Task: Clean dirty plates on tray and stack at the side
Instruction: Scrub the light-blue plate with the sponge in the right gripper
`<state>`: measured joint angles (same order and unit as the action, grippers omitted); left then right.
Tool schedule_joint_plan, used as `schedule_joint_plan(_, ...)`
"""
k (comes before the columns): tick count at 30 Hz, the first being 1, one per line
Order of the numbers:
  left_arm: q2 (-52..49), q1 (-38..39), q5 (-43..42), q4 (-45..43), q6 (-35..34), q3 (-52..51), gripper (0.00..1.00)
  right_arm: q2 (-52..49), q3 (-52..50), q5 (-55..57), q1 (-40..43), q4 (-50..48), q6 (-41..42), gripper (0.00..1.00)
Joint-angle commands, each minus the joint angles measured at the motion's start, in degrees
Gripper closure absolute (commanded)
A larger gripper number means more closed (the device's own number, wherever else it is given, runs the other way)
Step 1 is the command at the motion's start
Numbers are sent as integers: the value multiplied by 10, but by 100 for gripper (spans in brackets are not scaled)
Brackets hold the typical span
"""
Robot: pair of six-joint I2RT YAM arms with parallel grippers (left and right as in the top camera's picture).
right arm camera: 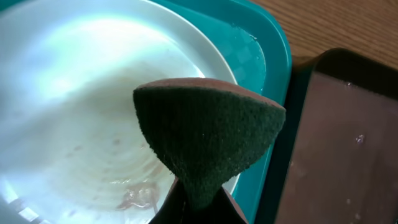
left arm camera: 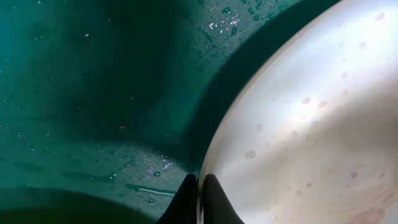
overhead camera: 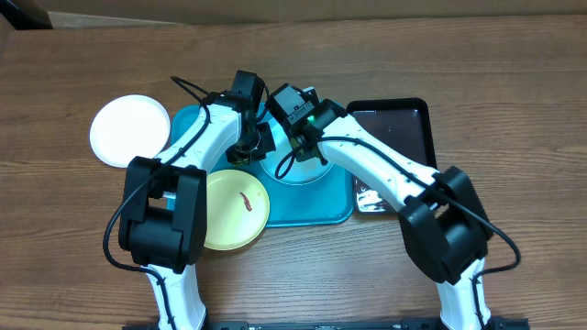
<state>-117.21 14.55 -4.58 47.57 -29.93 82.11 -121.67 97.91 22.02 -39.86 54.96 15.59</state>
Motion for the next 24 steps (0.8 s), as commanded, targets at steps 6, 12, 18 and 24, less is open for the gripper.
schedule_joint_plan(6, 3, -7, 27, 9, -9, -4, 96, -37, 7, 28, 2, -17, 25, 96)
schedule_joint_plan(12, 3, -7, 27, 11, -9, -4, 96, -51, 7, 29, 6, -33, 32, 96)
schedule_joint_plan(18, 3, -7, 27, 13, -9, -4, 96, -67, 7, 36, 17, -33, 44, 96)
schedule_joint_plan(24, 3, -7, 27, 13, -9, -4, 96, -67, 7, 11, 37, -33, 45, 96)
